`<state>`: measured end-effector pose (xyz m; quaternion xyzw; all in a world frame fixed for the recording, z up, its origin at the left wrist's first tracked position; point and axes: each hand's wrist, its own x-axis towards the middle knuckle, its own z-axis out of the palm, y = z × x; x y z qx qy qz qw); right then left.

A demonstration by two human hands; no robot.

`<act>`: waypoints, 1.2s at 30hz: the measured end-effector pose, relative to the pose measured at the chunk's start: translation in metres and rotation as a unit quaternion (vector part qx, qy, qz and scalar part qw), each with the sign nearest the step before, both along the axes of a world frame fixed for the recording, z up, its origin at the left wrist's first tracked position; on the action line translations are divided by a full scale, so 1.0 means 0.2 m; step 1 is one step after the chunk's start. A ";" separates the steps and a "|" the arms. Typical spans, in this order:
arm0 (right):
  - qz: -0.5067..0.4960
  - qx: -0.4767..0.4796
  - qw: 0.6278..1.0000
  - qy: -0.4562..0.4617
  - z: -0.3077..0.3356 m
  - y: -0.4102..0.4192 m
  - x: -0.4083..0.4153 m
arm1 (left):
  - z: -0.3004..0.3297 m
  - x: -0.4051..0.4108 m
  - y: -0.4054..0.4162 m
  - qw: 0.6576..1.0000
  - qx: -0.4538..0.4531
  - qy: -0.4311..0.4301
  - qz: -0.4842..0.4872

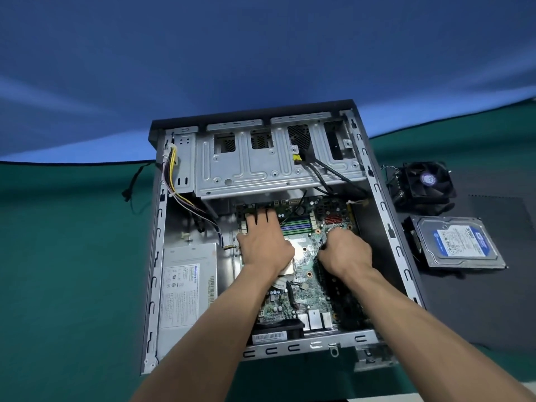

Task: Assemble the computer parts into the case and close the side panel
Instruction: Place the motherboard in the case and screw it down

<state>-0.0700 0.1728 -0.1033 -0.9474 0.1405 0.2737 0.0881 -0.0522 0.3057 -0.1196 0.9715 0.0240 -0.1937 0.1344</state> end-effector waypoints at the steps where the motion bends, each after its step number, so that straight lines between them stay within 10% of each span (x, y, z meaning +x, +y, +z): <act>1: 0.002 0.000 1.000 0.007 0.00 0.00 0.00 | 0.00 0.00 0.00 1.000 0.002 -0.002 -0.003; 27: -0.028 0.030 0.999 0.036 0.06 0.01 -0.07 | -0.04 -0.03 0.07 0.998 -0.007 0.034 -0.051; 36: 0.063 0.122 0.969 -0.205 0.41 -0.11 -0.14 | 0.00 -0.06 0.07 0.999 -0.014 -0.010 -0.044</act>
